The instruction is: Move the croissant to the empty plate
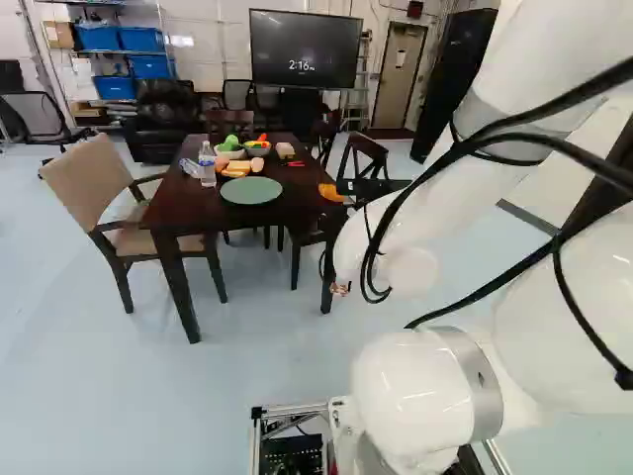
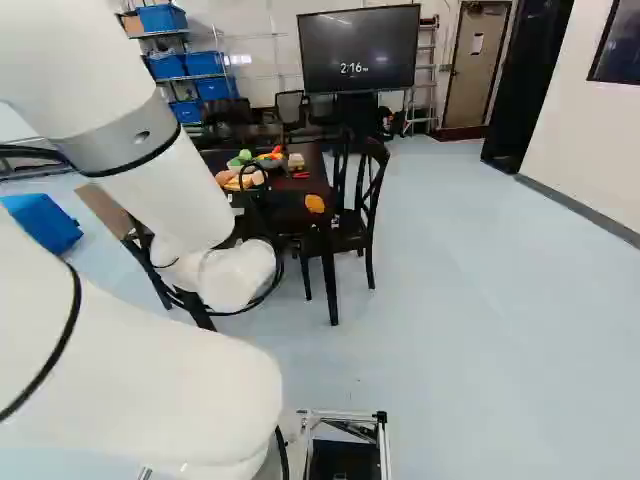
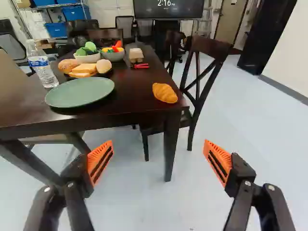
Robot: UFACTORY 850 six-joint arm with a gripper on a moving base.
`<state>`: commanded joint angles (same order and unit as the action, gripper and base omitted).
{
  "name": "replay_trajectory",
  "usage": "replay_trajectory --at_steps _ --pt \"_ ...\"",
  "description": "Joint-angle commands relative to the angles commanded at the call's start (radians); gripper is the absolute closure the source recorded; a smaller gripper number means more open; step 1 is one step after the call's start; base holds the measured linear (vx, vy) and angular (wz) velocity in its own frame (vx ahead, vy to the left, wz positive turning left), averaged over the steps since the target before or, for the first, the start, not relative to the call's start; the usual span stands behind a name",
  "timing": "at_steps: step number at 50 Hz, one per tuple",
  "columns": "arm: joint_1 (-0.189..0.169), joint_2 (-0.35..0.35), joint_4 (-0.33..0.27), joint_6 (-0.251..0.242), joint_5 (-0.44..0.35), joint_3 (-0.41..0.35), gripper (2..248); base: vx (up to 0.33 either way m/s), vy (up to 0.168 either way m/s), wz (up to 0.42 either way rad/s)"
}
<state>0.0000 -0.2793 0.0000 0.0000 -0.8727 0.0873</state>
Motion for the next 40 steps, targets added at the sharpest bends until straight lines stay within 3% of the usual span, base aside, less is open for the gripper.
replay_trajectory --at_steps 40 --pt "0.000 0.000 0.000 0.000 0.000 0.000 3 0.102 -0.003 -0.013"
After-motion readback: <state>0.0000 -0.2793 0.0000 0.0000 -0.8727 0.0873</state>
